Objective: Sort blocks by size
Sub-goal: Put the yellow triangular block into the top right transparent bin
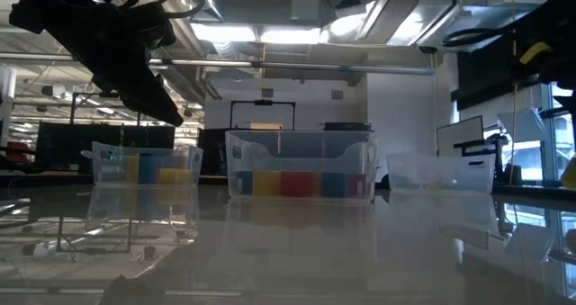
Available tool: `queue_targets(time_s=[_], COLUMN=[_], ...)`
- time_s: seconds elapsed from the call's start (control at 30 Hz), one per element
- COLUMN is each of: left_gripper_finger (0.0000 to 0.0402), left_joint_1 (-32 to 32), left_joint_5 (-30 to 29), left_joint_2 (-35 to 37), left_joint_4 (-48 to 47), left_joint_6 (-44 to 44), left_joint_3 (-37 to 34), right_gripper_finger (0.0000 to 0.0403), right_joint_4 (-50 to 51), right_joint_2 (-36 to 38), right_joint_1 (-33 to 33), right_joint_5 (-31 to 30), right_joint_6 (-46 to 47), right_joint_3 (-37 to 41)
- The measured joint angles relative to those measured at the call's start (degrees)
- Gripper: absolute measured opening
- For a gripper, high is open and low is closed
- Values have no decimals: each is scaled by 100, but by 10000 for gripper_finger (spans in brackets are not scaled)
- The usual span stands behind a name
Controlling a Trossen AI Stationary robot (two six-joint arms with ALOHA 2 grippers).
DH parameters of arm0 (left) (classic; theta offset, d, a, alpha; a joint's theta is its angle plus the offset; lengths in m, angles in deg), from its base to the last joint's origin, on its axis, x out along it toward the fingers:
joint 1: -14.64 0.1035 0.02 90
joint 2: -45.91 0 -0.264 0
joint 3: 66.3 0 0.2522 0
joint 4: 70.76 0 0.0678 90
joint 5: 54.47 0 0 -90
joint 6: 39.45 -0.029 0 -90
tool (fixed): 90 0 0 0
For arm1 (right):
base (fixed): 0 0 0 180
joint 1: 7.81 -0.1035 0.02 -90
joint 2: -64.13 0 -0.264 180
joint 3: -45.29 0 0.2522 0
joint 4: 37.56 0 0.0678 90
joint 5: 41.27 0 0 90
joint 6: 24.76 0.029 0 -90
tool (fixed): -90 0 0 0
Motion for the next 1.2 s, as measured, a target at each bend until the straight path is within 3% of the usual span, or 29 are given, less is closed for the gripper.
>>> queue_targets(time_s=[0.53,0.8,0.97,1.2], left_gripper_finger=[210,210,210,210], left_joint_1=[0,0,0,0], left_joint_5=[0,0,0,0], left_joint_2=[0,0,0,0], left_joint_4=[1,0,0,0], left_joint_6=[0,0,0,0], left_joint_3=[0,0,0,0], right_gripper_finger=[0,0,0,0], right_joint_4=[75,152,148,306], right_joint_2=[4,4,4,9], right_joint_1=[0,23,394,1414], right_joint_5=[-358,-1108,-1329,-1389], right_joint_6=[-29,-41,-409,-1323], right_joint_3=[-2,-2,-6,-47])
